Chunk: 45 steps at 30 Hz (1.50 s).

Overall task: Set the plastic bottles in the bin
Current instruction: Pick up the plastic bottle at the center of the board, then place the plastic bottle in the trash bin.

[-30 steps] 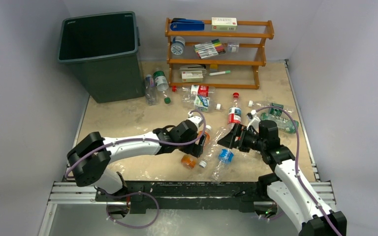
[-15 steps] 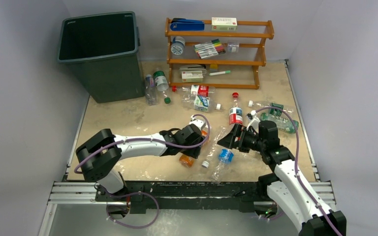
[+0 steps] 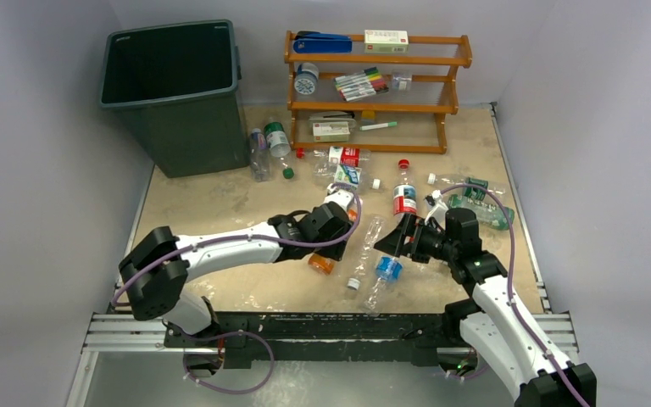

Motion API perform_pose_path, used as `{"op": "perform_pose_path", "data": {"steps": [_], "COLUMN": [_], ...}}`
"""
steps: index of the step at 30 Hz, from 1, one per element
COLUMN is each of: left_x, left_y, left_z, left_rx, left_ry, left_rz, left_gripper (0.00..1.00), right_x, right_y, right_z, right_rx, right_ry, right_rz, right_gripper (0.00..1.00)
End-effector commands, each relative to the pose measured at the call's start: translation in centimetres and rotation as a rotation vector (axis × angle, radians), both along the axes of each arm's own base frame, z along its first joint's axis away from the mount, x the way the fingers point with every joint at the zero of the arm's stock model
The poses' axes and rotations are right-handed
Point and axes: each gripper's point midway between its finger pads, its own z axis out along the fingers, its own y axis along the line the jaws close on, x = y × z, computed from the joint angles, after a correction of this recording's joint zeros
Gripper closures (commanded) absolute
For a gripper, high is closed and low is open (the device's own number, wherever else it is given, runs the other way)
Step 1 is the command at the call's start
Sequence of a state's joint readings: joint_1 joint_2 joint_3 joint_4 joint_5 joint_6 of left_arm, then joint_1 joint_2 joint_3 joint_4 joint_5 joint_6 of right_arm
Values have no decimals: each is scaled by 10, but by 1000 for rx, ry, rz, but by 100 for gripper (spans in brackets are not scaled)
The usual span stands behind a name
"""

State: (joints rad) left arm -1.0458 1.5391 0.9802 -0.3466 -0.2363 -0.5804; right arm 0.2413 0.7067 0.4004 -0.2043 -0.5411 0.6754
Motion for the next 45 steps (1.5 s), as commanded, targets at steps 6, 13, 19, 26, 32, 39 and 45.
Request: {"op": "perform_pose_path", "data": {"steps": [6,13,19,26,32,39,45], "left_x": [30,56,85,111,144,173,197], "left_y": [4,15,36,52,82,120,147], "left_z": [87,129,168,216,243,271,293], "left_rx": [-9,-9,-48,-37,-84,-121,-153], "left_ry": [-192,-249,-287,-362,-372,-405,-429], "left_rz": [27,66,129,179,279,365,416], "left_gripper": [46,45,45,44,44,43,43], "right_x": [1,2,0,-2,-7,-16,-15], "right_y": [3,-8,-23,-37,-42,-39,-34], "right_z": [6,0,-15,-19,-21,-31,-36], "right_rx": [20,-44,-121,-162,-174,-147,-130], "right_ry": [-23,7,73,104,124,143,154], "right_rz": [12,-43,-124,-207,-237,-226,-211], "right_gripper": [0,0,0,0,0,0,1]}}
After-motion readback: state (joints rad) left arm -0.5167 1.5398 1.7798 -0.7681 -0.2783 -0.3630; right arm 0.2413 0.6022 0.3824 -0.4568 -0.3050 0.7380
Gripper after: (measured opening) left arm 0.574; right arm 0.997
